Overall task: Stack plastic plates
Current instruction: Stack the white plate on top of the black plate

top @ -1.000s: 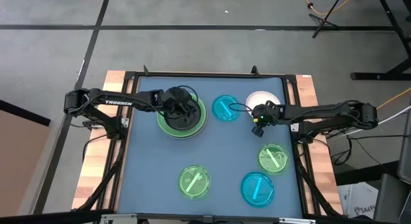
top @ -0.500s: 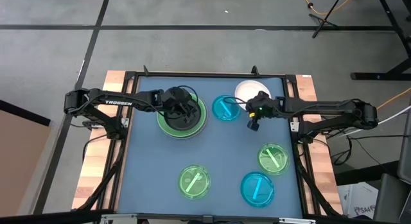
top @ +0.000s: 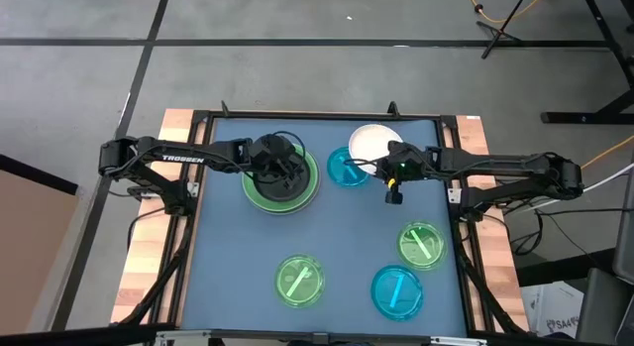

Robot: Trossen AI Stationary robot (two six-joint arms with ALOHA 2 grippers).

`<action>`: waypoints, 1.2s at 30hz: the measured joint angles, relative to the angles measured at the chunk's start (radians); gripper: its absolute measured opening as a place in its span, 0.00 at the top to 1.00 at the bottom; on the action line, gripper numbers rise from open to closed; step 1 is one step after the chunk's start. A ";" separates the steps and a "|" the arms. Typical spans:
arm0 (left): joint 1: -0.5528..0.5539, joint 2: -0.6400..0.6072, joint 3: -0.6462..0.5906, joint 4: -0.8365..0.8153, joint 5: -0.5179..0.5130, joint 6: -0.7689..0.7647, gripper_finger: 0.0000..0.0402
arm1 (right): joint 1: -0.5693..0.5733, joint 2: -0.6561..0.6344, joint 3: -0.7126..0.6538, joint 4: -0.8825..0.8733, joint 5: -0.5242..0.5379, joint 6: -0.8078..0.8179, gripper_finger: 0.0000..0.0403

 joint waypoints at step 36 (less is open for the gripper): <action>-0.009 0.052 0.001 0.290 -0.073 -0.490 0.70 | 0.079 0.001 0.000 0.001 -0.341 -0.487 1.00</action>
